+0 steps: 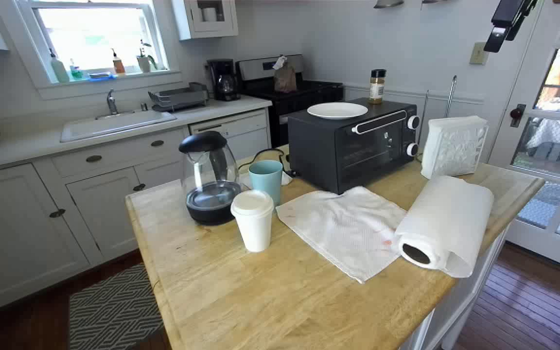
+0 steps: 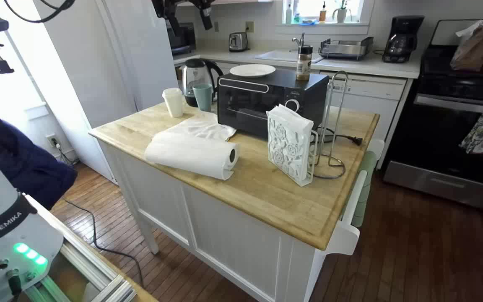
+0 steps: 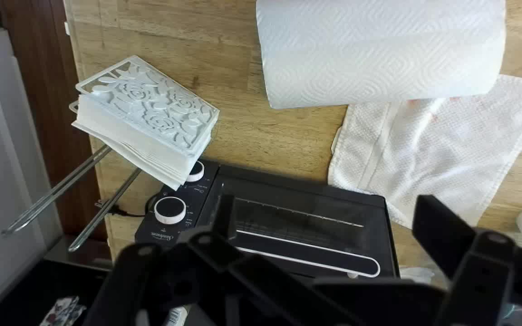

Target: Set the paper towel roll upright on the countertop

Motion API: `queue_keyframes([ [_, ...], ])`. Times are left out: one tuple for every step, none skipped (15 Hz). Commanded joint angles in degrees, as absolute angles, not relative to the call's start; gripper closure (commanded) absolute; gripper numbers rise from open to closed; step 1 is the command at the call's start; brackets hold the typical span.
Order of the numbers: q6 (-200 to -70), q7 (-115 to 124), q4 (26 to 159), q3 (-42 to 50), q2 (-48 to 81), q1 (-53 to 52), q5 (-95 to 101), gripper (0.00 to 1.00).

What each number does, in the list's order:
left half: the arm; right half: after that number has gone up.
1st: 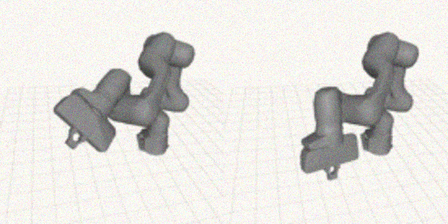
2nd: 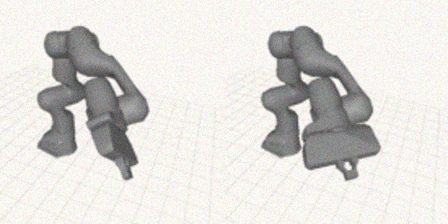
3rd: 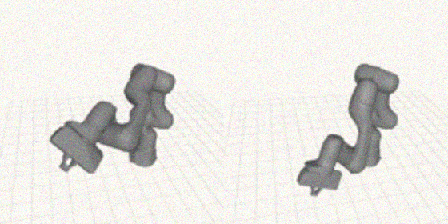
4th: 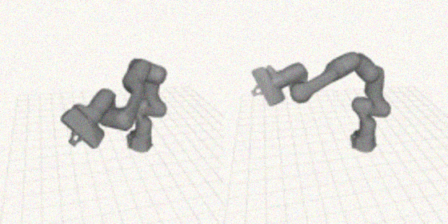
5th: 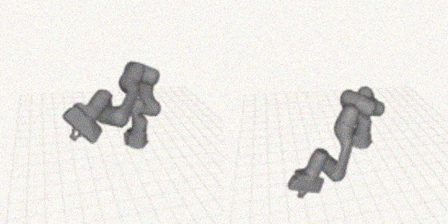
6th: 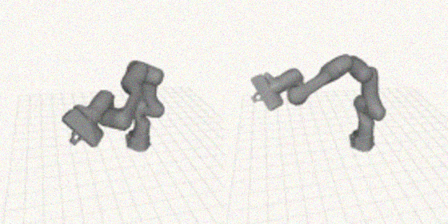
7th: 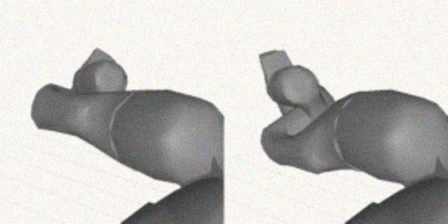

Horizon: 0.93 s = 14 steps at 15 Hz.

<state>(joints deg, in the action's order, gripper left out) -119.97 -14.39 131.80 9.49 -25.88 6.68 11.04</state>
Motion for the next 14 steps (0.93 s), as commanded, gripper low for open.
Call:
queue_keyframes([
  [-119.87, -14.41, 131.7, 9.47, -25.86, 6.7, 11.01, 0.0],
  [-119.87, -14.41, 131.7, 9.47, -25.86, 6.7, 11.01, 0.0],
  [-119.87, -14.41, 131.7, 9.47, -25.86, 6.7, 11.01, 0.0],
  [-119.87, -14.41, 131.7, 9.47, -25.86, 6.7, 11.01, 0.0],
  [-119.87, -14.4, 131.7, 9.47, -25.86, 6.7, 11.01, 0.0],
  [-119.87, -14.4, 131.7, 9.47, -25.86, 6.7, 11.01, 0.0],
  [-118.93, -13.19, 133.34, 7.61, -26.47, 6.25, 12.23, 0.0],
  [-118.41, -12.52, 134.27, 6.61, -26.89, 5.99, 12.7, 0.0],
  [-117.52, -10.54, 136.04, 4.6, -27.67, 5.76, 13.76, 0.0],
  [-116.32, -8.58, 136.98, 2.82, -28.08, 5.65, 14.73, 0.0],
  [-115.91, -3.97, 138.69, 0.34, -28.41, 6.29, 17.12, 0.0],
  [-114.58, -0.99, 139.27, -1.5, -28.5, 6.28, 18.92, 0.0],
  [-114.58, 2.09, 140.89, -2.95, -28.16, 6.02, 20.21, 0.0],
  [-113.82, 5.19, 141.79, -4.6, -27.69, 5.72, 21.36, 0.0],
])
